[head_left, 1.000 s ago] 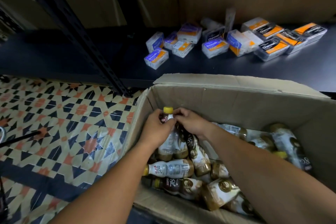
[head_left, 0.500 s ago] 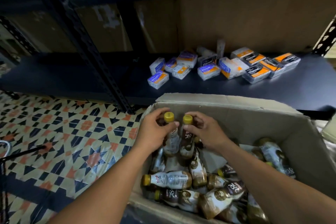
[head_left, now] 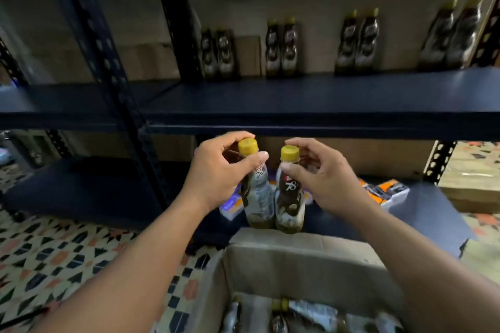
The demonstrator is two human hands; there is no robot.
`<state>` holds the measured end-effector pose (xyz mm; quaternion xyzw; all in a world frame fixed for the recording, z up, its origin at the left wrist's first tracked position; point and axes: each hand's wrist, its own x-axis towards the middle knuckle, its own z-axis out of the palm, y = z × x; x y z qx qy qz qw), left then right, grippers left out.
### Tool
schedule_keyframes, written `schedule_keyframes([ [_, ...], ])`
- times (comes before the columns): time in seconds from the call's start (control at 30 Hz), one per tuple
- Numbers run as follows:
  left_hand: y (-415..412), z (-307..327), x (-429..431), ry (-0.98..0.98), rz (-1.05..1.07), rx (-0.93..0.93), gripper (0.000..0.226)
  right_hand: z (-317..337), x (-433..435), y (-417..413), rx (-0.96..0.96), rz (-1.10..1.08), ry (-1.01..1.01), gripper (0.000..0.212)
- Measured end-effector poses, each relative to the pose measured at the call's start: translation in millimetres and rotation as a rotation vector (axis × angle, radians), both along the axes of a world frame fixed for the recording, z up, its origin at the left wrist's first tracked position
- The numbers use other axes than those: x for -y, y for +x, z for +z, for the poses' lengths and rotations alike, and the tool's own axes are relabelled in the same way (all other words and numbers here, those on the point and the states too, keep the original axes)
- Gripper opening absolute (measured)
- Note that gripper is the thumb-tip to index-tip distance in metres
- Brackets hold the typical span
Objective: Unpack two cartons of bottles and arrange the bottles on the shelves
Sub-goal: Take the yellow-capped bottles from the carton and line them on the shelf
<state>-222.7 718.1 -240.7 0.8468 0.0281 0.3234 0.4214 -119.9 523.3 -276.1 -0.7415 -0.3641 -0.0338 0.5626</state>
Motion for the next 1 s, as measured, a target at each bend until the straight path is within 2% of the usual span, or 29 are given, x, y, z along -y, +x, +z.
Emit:
schedule_keyframes([
  [0.3, 16.3, 133.7, -31.1, 0.073, 0.035, 0.124, 0.03, 143.1, -41.8, 17.4, 0.185, -0.051, 0.09, 0.051],
  [0.4, 31.3, 157.5, -50.8, 0.074, 0.045, 0.124, 0.033, 173.9, -63.1, 28.7, 0.184, -0.053, 0.064, 0.047],
  [0.63, 85.2, 166.2, -96.9, 0.068, 0.081, 0.072, 0.041, 203.0, -114.3, 64.4, 0.191, -0.1, -0.003, 0.04],
  [0.83, 127.9, 150.2, -126.9, 0.067, 0.11, 0.115, 0.046, 186.7, -145.1, 102.5, 0.141, -0.151, -0.023, 0.045],
  [1.0, 152.5, 140.8, -138.6, 0.041, 0.042, 0.117, 0.052, 179.3, -162.2, 126.4, 0.175, -0.17, -0.024, 0.046],
])
